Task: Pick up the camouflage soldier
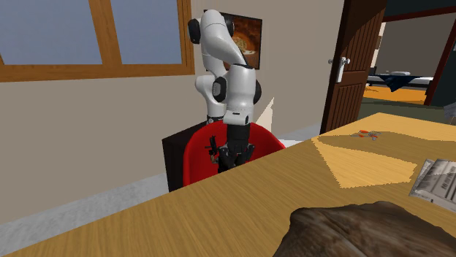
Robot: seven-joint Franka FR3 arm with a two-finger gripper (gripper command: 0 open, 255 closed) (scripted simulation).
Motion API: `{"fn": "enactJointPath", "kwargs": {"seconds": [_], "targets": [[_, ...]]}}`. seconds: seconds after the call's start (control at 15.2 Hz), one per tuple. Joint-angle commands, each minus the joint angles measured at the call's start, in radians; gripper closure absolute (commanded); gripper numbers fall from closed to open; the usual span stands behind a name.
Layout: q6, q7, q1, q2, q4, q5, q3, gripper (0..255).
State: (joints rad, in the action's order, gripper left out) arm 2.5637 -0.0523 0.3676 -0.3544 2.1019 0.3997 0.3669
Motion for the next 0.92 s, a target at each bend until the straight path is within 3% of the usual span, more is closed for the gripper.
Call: {"fn": "enactJointPath", "kwargs": {"seconds": [0.0, 0.86], "targets": [[0.000, 0.000, 0.000, -0.001, 0.000, 0.000, 0.000, 255], [-0.113, -0.074, -0.032, 0.105, -0.019, -0.094, 0.045, 255]]}}
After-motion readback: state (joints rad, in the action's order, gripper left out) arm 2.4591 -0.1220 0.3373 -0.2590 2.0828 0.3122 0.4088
